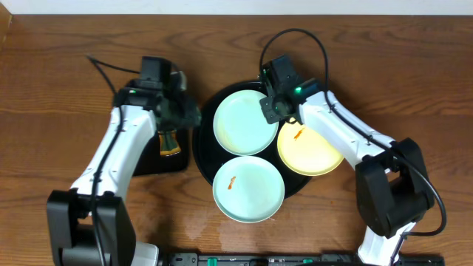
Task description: Clean dirty plates on tray and stack at the side
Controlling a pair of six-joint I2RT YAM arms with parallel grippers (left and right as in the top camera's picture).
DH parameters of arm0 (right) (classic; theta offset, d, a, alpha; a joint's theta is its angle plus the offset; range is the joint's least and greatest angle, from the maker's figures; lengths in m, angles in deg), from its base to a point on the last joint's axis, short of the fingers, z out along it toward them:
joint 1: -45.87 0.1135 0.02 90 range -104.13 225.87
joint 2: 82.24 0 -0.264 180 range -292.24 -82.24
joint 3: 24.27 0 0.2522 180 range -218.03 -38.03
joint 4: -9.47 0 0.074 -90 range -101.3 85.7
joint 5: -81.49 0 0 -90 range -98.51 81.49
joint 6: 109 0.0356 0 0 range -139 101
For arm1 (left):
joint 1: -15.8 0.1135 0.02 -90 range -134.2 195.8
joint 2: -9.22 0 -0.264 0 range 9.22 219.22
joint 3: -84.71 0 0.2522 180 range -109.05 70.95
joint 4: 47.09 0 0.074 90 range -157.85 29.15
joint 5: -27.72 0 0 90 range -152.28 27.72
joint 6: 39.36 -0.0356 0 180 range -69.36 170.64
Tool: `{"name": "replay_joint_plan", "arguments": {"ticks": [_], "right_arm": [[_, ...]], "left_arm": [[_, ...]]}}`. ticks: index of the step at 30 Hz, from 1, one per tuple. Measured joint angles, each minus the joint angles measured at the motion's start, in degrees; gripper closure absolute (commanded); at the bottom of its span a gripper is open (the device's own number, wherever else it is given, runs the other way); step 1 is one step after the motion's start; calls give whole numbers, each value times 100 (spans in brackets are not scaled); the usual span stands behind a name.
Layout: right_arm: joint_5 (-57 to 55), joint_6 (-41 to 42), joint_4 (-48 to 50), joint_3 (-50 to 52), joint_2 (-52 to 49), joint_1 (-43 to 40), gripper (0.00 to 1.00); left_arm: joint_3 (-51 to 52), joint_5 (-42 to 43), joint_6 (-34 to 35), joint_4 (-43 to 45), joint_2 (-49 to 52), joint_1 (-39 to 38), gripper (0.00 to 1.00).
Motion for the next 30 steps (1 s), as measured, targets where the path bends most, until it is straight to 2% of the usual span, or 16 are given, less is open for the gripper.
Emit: {"name": "replay_joint_plan", "arguments": {"ticks": [2, 4, 14, 18, 19, 23, 30], "right_arm": [[-105, -11, -13, 0, -2, 42, 99], [-181, -20, -13, 0, -2, 46, 99], [-273, 2, -42, 0, -2, 48, 99], [-269, 2, -50, 0, -2, 48, 98], [-264, 2, -55, 0, -2, 48, 95], [-103, 24, -85, 0, -2, 42, 68], [529, 26, -315, 0, -13, -162, 64]], "left_arm": [[0, 85, -2, 107, 138, -168, 86], [0, 131, 0, 243, 337, -328, 92], [9, 328, 192, 706, 1626, -640, 92], [9, 494, 297, 820, 1790, -638, 92], [9, 498, 302, 833, 1803, -638, 92], [9, 549, 315, 892, 1847, -627, 92], [9, 586, 315, 907, 1856, -627, 92]]}}
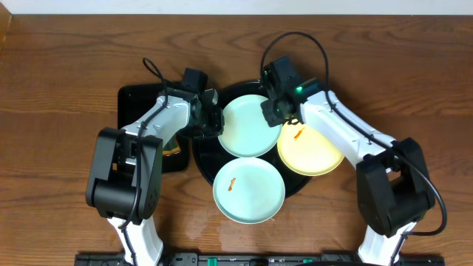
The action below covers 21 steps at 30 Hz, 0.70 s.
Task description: Clean dirty plates on tray and stack at the side
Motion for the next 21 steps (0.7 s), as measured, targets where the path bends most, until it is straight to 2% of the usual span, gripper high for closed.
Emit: {"name": "replay_joint_plan", "arguments": {"ticks": [5, 14, 17, 21], "right_arm": [[850, -9, -52, 0, -149, -348, 63], [2197, -223, -256, 2, -219, -848, 67], [2328, -275, -284, 2, -219, -876, 67], [2286, -315, -304, 4, -219, -874, 73]], "left_arm": [[0, 11, 0, 2, 0, -2, 92], [0, 76, 0, 15, 24, -17, 92], [0, 76, 0, 17, 24, -15, 92], [0, 76, 0, 17, 24, -15, 92]]}}
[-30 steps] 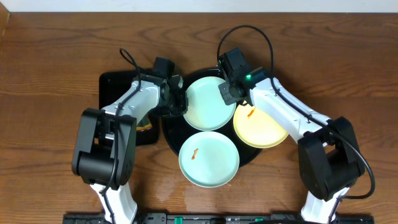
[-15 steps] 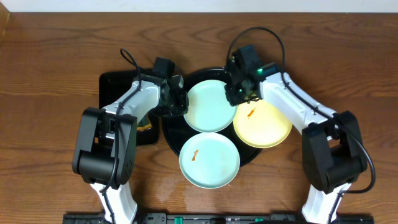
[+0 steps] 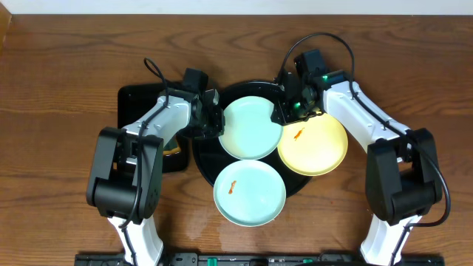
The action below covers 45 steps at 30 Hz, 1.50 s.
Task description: Clean dirty plates on tray and stack at the side
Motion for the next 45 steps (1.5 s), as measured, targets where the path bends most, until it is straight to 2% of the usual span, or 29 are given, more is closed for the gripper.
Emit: {"name": "replay_joint_plan", "arguments": {"ticks": [8, 11, 14, 15, 18, 22, 24, 27, 29, 34, 39, 45], "right_arm": [[433, -385, 0, 20, 0, 0, 73], [581, -483, -55, 28, -22, 7, 79], [625, -531, -92, 31, -46, 33, 80], [623, -533, -96, 31, -52, 37, 82], [614, -511, -79, 31, -66, 35, 99], [595, -229, 52, 24, -66, -2, 99], [557, -107, 61, 24, -66, 0, 99], [518, 9, 76, 24, -63, 9, 99], [437, 33, 72, 24, -63, 28, 99], [-212, 33, 24, 17, -59, 125, 99], [-1010, 33, 15, -94, 105, 308, 99], [-2225, 44, 61, -179, 573, 752, 99]], "left_arm": [[0, 15, -2, 15, 0, 0, 92], [0, 17, -2, 24, 2, 0, 92], [0, 20, -2, 31, 2, 0, 92], [0, 22, -4, 31, 2, 0, 92], [0, 24, -2, 26, 2, 0, 92], [0, 46, -4, 0, -13, 31, 92], [0, 44, -2, 2, -13, 31, 84], [0, 92, 20, 42, -13, 20, 56], [-33, 177, 24, 26, -35, -2, 50], [-133, 127, 2, -531, -203, 33, 46], [-155, -22, 0, -946, -1147, 315, 43], [-260, -702, -2, -1451, -2124, 601, 42]]}}
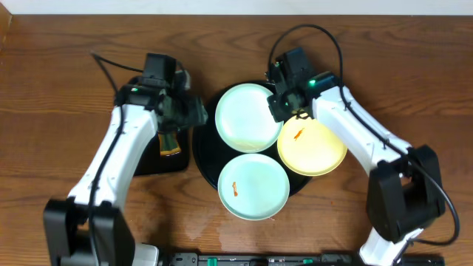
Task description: Clean dirty plates on tray and stack at the side
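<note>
On the round black tray (203, 151) lie three plates. A clean pale green plate (244, 118) is at the top, a second green plate (253, 186) with an orange smear at the front, and a yellow plate (314, 148) with an orange smear on the right. My right gripper (283, 103) is at the right rim of the top green plate, its fingers hidden under the wrist. My left gripper (194, 111) hovers just left of the round tray, apart from the plates, its jaws hidden too.
A black rectangular tray (140, 159) sits left of the round one. On it lies a small brown and yellow cleaning tool (168, 142), under my left arm. Bare wooden table (59, 89) surrounds both trays.
My left gripper has moved from the top green plate's left edge to over the rectangular tray. My right gripper has moved left onto that plate's right rim. The plate now lies slightly further up and left.
First my right gripper was at the top plate's right rim and my left over the rectangular tray. Then my left gripper was at the plate's left edge, and my right stood off the plate. Now the left is away again and the right is at the rim.
</note>
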Controlling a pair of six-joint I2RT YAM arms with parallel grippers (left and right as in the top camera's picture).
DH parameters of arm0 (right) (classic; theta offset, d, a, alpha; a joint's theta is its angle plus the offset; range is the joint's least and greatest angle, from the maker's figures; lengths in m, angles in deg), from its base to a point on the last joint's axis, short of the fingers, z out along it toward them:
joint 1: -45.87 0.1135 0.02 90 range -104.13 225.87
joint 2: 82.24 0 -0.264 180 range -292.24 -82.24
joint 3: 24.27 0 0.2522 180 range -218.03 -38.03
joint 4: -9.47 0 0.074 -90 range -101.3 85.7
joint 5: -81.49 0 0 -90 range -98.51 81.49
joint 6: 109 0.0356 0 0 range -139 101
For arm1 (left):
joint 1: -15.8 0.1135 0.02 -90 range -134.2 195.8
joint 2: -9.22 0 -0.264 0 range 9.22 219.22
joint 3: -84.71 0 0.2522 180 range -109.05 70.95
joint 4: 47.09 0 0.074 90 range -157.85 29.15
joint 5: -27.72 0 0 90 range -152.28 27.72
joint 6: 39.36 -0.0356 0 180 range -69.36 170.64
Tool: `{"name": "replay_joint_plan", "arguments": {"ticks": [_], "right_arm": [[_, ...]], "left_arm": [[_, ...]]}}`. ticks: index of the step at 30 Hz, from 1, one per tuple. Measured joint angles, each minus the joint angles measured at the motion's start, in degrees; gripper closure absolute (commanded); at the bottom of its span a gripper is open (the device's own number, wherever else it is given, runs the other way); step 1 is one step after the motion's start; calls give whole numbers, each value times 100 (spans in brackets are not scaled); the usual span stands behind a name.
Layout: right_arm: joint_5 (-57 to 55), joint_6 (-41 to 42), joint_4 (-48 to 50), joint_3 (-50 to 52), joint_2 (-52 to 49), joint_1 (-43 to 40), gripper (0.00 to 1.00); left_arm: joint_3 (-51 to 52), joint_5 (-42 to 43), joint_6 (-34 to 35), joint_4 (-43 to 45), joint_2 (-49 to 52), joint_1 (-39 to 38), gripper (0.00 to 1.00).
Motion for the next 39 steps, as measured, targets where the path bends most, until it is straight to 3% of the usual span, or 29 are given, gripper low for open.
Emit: {"name": "replay_joint_plan", "arguments": {"ticks": [7, 18, 29, 39], "right_arm": [[-1974, 302, 92, -22, 214, 704, 99], [-4754, 713, 76, -22, 507, 1945, 99], [-6065, 719, 118, -22, 507, 2411, 99], [-6293, 719, 127, -22, 507, 2496, 99]], "left_arm": [[0, -730, 0, -302, -199, 133, 42], [0, -1071, 0, -490, -199, 345, 42], [0, -1086, 0, -706, -199, 638, 42], [0, -1086, 0, -708, -199, 638, 42]]}}
